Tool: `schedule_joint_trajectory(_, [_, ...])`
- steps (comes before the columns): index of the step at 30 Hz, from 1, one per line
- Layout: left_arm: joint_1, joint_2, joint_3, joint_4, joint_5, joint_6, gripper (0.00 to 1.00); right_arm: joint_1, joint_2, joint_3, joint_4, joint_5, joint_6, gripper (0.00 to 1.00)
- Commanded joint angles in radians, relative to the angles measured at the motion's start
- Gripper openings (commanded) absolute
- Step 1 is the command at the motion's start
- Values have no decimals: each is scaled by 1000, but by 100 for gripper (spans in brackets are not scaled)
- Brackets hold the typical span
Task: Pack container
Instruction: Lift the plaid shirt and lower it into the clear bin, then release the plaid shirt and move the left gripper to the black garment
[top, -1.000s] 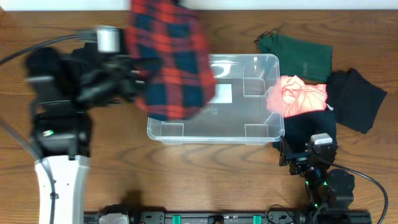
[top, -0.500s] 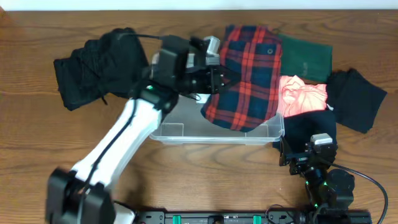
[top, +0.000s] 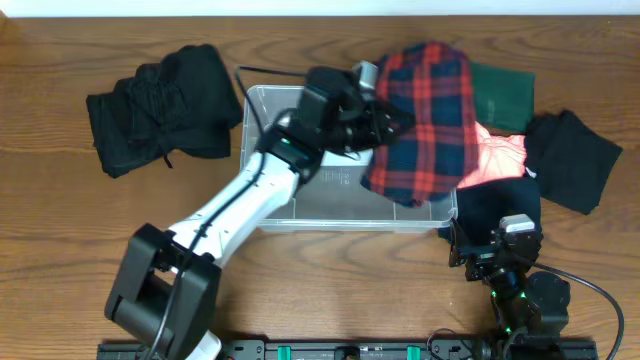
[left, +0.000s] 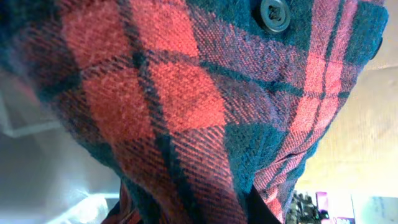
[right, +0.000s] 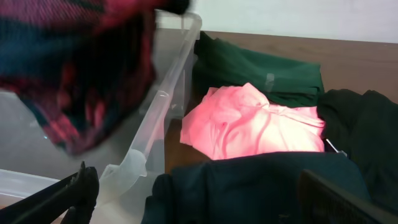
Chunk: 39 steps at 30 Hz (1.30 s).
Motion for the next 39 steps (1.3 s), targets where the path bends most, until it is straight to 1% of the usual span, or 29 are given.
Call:
schedule_joint_trajectory(1, [-34, -21, 14, 14, -47, -47, 6, -6, -5, -2, -3, -1, 9, 99])
schedule_joint_trajectory(6, [-32, -20, -44, -15, -89, -34, 6, -6, -5, -2, -3, -1, 9, 99])
schedule_joint_trajectory(9, [-16, -19, -104, -55, -155, 27, 6, -6, -5, -2, -3, -1, 9, 99])
schedule_joint_trajectory(12, [9, -17, -173, -53, -200, 50, 6, -6, -5, -2, -3, -1, 9, 99])
schedule_joint_trajectory(16, [50, -2, -236, -58, -206, 144, 6, -6, -5, -2, -3, -1, 9, 99])
schedule_joint_trajectory(19, [66, 7, -254, -88, -207, 188, 7, -6, -5, -2, -3, -1, 9, 99])
schedule_joint_trajectory(21, [69, 13, -254, -119, -211, 257, 8, -6, -5, -2, -3, -1, 9, 99])
schedule_joint_trajectory(25, [69, 14, -254, -198, -288, 327, 17, -6, -5, -2, -3, -1, 9, 99])
schedule_joint_trajectory(29, [69, 14, -254, -274, -384, 386, 40, -6, -5, -2, -3, -1, 9, 99])
schedule_joint_trajectory(31, [72, 13, -254, -275, -389, 422, 48, -6, -5, -2, -3, -1, 9, 99])
schedule_joint_trajectory(32, [73, 11, -251, -275, -390, 430, 54, -6, -5, -2, -3, -1, 9, 99])
schedule_joint_trajectory(35, [79, 9, -228, -291, -390, 482, 54, -6, -5, -2, -3, -1, 9, 99])
schedule_joint_trajectory(39, [96, 7, -163, -363, -390, 508, 55, -6, -5, -2, -3, -1, 9, 99])
